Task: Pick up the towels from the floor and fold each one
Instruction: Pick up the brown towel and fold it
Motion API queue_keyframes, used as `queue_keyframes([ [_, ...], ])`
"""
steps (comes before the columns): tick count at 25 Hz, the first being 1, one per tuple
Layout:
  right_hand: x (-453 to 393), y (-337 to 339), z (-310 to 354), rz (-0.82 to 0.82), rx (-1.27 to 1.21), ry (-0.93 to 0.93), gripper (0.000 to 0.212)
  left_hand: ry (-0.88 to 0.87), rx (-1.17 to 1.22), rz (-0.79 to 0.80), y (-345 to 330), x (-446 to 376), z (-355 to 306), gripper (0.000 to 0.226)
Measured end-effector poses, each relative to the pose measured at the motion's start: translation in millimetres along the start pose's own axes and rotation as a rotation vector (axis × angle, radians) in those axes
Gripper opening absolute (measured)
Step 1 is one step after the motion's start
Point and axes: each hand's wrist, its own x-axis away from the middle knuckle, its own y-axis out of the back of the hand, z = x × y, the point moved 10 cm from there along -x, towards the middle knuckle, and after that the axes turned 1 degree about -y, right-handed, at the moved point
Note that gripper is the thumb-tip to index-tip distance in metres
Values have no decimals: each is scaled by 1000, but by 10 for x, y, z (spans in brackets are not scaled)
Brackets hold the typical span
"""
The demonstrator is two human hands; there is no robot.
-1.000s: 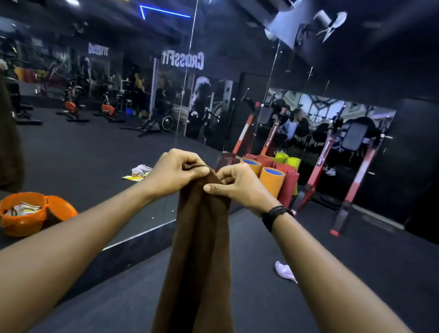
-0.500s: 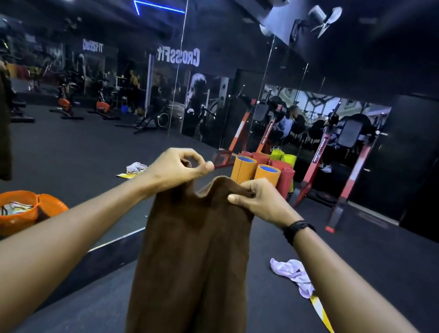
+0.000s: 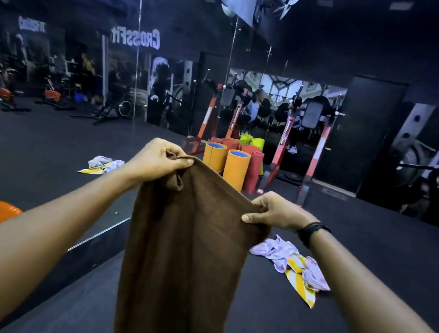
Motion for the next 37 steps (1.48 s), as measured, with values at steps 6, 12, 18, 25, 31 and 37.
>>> queue_keyframes([
  [6, -140, 306, 434, -348, 158, 115, 21, -11, -43, 170, -167, -72, 110, 32],
  [12, -276, 47, 1063, -231, 155, 251, 8, -239, -223, 452, -734, -88, -59, 14],
  [18, -106, 214, 402, -300, -49, -82, 23, -6, 71, 342, -548, -309, 373, 15],
  [25, -45, 375, 133, -595, -460, -292, 27, 358, 739, 519, -788, -205, 448, 19],
  [31, -75, 331, 215, -569, -490, -334, 17, 416, 904, 28, -853, -145, 494, 14],
  [37, -132, 268, 380, -543, -428, -354, 28, 263, 765, -5, -1011, -28, 217, 11],
])
